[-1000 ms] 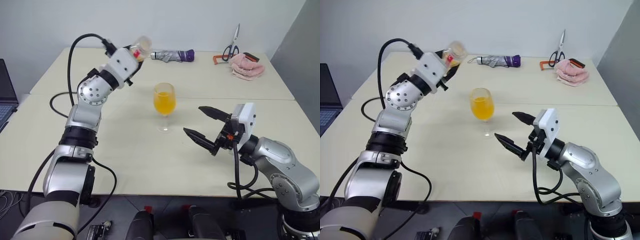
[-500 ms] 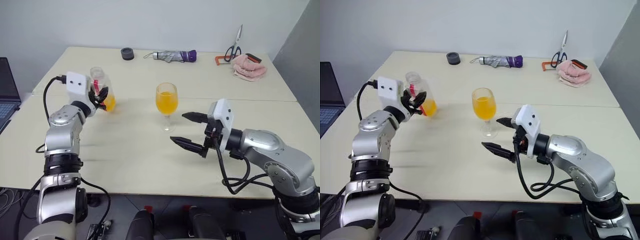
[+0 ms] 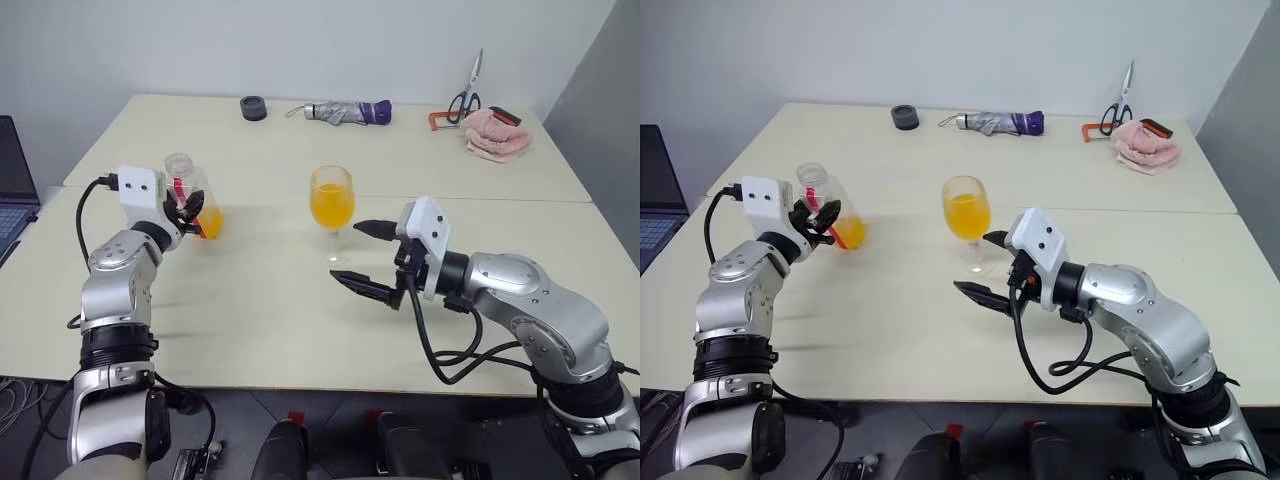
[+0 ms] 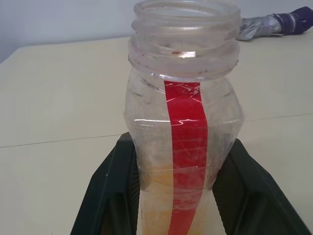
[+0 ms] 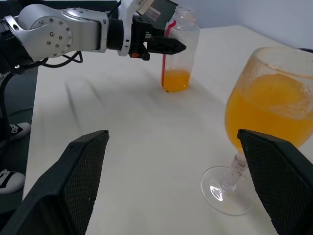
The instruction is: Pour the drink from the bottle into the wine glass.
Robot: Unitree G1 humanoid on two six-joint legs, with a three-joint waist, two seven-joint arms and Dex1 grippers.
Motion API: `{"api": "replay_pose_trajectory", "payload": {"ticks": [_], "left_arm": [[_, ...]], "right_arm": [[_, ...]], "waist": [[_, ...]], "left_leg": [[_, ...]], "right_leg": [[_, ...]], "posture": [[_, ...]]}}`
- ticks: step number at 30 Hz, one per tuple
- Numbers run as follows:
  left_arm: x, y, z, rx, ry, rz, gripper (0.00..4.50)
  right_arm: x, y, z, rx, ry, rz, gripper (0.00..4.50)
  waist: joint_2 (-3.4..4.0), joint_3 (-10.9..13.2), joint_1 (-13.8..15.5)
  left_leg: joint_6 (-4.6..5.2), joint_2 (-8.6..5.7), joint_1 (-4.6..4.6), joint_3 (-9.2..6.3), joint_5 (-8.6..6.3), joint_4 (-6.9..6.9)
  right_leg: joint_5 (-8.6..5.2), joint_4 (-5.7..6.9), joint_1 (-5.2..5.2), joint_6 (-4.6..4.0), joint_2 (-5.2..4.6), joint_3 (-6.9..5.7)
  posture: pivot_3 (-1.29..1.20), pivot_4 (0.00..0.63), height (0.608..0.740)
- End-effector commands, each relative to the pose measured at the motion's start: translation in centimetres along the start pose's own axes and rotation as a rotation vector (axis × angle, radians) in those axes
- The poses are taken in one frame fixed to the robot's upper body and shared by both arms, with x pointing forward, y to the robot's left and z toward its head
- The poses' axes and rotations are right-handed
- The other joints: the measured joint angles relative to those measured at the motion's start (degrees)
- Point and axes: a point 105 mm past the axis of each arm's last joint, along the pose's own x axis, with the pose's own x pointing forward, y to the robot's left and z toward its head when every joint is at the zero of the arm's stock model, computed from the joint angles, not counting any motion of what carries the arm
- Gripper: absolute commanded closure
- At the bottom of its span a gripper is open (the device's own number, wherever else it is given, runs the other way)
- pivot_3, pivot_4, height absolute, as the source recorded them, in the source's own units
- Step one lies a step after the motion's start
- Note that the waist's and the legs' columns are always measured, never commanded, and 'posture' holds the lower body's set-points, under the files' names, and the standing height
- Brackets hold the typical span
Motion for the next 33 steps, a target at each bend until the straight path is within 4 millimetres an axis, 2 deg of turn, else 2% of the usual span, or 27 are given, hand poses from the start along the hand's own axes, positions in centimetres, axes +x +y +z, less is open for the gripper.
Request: {"api": "replay_pose_trajectory", "payload": {"ticks": [1, 6, 7, 16, 20, 24, 28, 33], "left_arm": [[-0.5, 0.8, 0.0, -0.008, -0.02, 0.025, 1.91], [-0.6, 0.8, 0.1, -0.003, -0.036, 0.017, 0.25], [-0.6, 0.8, 0.2, -0.001, -0.037, 0.015, 0.03], [-1.9, 0.7, -0.3, 0.088, -0.059, 0.02, 0.03], [-3.4, 0.9, -0.6, 0.074, -0.093, 0.051, 0.03], [-5.3, 0.4, -1.2, 0.134, -0.089, 0.098, 0.03], [-6.9, -0.6, -1.9, 0.089, -0.087, 0.099, 0.03], [-7.7, -2.0, -3.0, 0.048, -0.088, 0.092, 0.03]], "right_arm": [[0.0, 0.4, 1.5, -0.045, -0.04, 0.013, 0.0], [-0.1, 0.4, 1.6, -0.042, -0.04, 0.014, 0.0], [-0.1, 0.4, 1.6, -0.041, -0.039, 0.015, 0.0], [-1.0, 0.3, 0.4, -0.04, -0.024, -0.008, 0.0], [-2.2, -0.2, -0.9, -0.023, -0.124, -0.102, 0.0], [-3.5, -2.1, -4.0, 0.042, -0.161, -0.337, 0.0], [-5.0, -3.3, -8.0, 0.076, -0.139, -0.529, 0.0], [-6.4, -4.7, -9.9, 0.061, -0.138, -0.678, 0.0]], "waist": [[0.0, 0.0, -0.01], [0.0, 0.0, 0.03], [0.0, 0.0, 0.03], [0.0, 0.0, 0.05], [-0.05, -0.03, 0.09], [-0.11, -0.07, 0.1], [-0.11, -0.07, 0.13], [-0.1, -0.07, 0.11]], "left_leg": [[0.0, 0.0, 0.01, 0.0, 0.0, -0.01], [0.0, -0.01, -0.01, -0.01, 0.0, 0.0], [0.0, -0.01, -0.02, -0.02, 0.0, 0.0], [0.0, 0.0, -0.01, -0.01, 0.0, -0.04], [0.0, 0.0, -0.02, 0.0, -0.01, -0.08], [0.0, 0.03, 0.02, 0.01, 0.0, -0.08], [0.0, 0.02, 0.06, 0.05, 0.0, -0.1], [-0.01, 0.03, 0.11, 0.1, 0.0, -0.1]], "right_leg": [[0.0, 0.0, 0.0, 0.0, 0.0, 0.0], [0.0, 0.0, 0.0, 0.0, 0.0, -0.02], [0.0, -0.01, 0.0, 0.0, 0.0, -0.02], [0.0, -0.05, 0.0, 0.0, -0.01, -0.01], [0.0, -0.11, 0.02, 0.0, -0.03, 0.0], [0.0, -0.08, 0.04, 0.01, -0.05, 0.03], [0.0, -0.08, 0.06, 0.01, -0.07, 0.06], [0.0, -0.06, 0.06, 0.01, -0.03, 0.08]], "posture": [[0.0, 0.15, 0.74], [0.0, 0.15, 0.74], [0.0, 0.15, 0.74], [0.0, 0.15, 0.74], [0.0, 0.15, 0.74], [0.0, 0.15, 0.74], [0.0, 0.15, 0.74], [0.0, 0.15, 0.74]]}}
